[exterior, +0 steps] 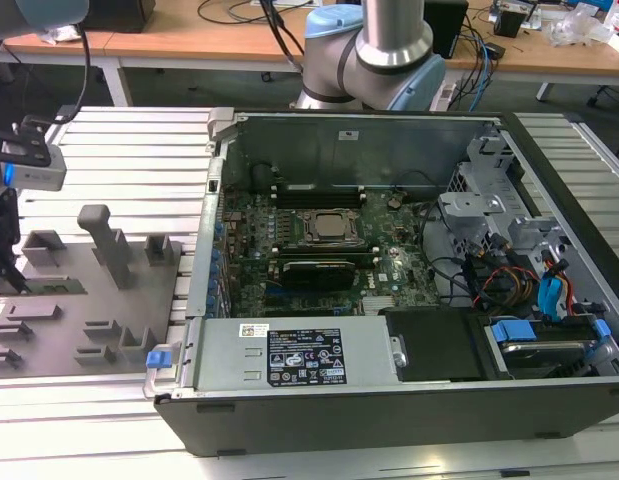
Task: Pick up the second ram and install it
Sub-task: 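Pick up the second ram and move it above second insertion slot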
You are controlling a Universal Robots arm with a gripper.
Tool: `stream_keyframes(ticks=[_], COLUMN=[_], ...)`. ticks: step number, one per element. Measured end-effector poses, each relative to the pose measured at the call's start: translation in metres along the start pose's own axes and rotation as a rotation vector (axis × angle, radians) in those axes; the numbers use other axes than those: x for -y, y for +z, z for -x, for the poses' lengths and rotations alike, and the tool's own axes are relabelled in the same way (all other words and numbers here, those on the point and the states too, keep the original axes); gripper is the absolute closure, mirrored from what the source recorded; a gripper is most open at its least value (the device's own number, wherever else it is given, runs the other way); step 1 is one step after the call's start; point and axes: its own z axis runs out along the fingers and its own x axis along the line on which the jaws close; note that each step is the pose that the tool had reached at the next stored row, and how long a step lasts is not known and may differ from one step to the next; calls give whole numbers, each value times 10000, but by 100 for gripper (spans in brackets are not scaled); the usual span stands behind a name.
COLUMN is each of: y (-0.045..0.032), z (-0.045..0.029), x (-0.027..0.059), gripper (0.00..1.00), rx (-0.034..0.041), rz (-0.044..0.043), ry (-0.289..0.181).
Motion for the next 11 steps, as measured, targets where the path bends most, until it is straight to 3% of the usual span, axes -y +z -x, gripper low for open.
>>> stream_keyframes(ticks=[6, 11], y=[-186, -281], z=[5, 7], x=[-8, -13], gripper=[87, 87], rx=[0, 0], rz=[0, 0], ry=[0, 0])
